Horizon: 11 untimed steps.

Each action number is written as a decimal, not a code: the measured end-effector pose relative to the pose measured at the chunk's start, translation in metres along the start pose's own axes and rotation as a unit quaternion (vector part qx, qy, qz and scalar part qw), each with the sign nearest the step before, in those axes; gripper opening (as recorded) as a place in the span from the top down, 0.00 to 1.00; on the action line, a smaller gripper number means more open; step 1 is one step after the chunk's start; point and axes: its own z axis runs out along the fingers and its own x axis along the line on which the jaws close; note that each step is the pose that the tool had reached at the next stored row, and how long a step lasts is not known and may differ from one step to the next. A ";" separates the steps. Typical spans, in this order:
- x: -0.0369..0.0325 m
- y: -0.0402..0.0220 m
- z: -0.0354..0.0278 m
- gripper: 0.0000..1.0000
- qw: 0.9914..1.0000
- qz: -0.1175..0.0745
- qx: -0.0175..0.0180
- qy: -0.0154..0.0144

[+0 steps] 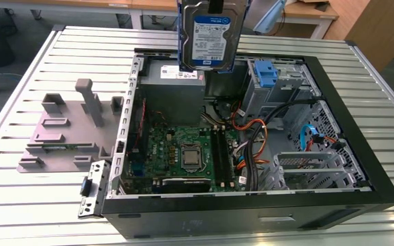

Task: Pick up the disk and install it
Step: 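Pick up the disk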

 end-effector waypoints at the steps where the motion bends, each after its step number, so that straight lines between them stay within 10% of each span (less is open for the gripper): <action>1: 0.0021 -0.0004 -0.0001 0.65 1.000 0.000 0.000 0.000; 11: 0.0160 -0.0040 0.0005 0.65 1.000 0.000 0.000 0.000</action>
